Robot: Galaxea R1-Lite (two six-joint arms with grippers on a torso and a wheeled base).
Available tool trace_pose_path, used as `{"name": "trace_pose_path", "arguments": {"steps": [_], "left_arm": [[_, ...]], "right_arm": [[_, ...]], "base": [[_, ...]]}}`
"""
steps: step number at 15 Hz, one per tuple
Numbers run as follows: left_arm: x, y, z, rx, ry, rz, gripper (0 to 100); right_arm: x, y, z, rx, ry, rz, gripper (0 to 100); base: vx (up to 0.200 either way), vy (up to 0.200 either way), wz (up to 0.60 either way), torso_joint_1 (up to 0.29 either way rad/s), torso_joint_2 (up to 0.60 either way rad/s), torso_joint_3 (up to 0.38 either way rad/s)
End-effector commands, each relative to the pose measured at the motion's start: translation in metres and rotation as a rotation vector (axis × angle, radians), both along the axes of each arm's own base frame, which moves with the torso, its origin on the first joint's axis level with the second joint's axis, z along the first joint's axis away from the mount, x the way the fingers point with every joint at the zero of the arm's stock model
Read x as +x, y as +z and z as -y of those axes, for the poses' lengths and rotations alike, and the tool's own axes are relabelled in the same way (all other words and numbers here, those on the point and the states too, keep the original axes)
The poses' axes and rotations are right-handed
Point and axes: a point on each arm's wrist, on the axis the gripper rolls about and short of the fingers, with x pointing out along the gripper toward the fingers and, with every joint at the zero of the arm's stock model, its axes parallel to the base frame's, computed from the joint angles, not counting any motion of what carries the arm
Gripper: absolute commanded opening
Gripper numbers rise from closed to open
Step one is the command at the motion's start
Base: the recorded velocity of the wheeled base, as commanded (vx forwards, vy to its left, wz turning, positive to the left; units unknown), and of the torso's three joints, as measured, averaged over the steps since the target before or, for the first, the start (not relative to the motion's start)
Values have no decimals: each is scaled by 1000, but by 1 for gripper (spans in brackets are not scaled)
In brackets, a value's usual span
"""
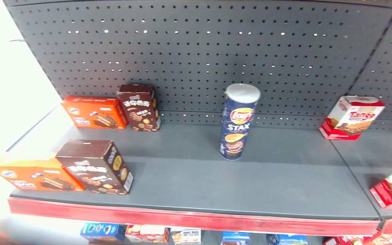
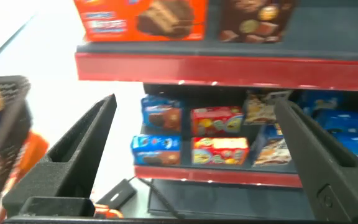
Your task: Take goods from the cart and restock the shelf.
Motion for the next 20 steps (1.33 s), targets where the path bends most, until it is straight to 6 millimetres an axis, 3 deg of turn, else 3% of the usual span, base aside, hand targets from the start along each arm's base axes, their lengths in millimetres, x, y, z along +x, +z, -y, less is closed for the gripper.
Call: {"name": "trace_pose_path", "arguments": {"steps": [1,9,20], "left_arm": [[0,0,0,0,0,1,100],[0,0,0,0,0,1,100],[0,0,0,6,-10,1,100]], "right_arm": [[0,0,0,2,1,-1,100],[0,0,0,3,1,1,100],[0,0,0,3,1,1,100]], "base": [[0,0,600,22,12,-2],[0,0,600,1,3,1],[0,0,0,0,0,0]]}}
